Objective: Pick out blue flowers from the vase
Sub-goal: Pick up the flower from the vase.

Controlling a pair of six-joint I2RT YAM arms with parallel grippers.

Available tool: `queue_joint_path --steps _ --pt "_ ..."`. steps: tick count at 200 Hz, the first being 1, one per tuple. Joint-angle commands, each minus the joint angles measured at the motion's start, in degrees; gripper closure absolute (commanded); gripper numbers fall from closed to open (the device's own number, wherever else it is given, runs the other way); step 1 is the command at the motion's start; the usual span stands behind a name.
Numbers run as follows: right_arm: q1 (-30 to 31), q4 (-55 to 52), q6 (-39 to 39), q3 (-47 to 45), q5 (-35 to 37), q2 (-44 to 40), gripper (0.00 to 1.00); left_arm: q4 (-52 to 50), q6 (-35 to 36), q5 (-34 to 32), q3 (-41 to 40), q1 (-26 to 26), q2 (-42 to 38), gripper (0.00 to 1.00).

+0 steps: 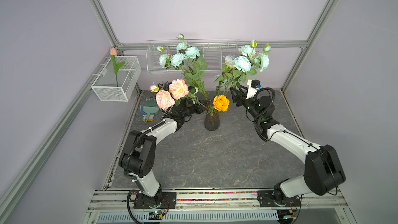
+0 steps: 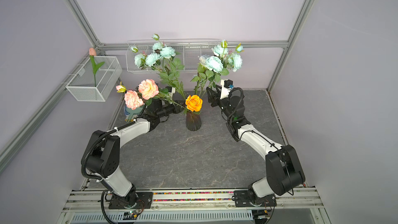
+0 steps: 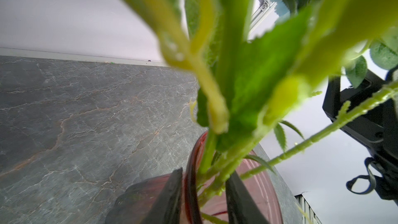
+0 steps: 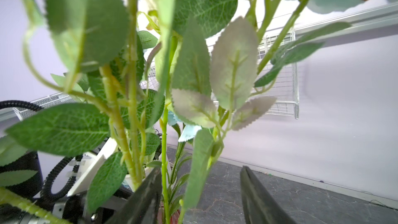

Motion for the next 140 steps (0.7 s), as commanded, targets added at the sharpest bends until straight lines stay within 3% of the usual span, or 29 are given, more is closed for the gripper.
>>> queue_joint_path --steps 1,93,140 --pt "0.4 2.2 1.8 -3.1 0.5 -0.9 0.38 -0.6 0.0 -0.1 1.0 -0.4 1.1 0.64" --pt "1.4 6.7 3.6 2.3 1.8 8.8 0.37 -1.7 0.3 0.2 2.1 -0.4 1.6 0.64" --pt "1.7 9.0 5.0 5.7 2.3 13.5 0.43 -3.1 1.0 0.4 2.6 -0.4 1.3 0.64"
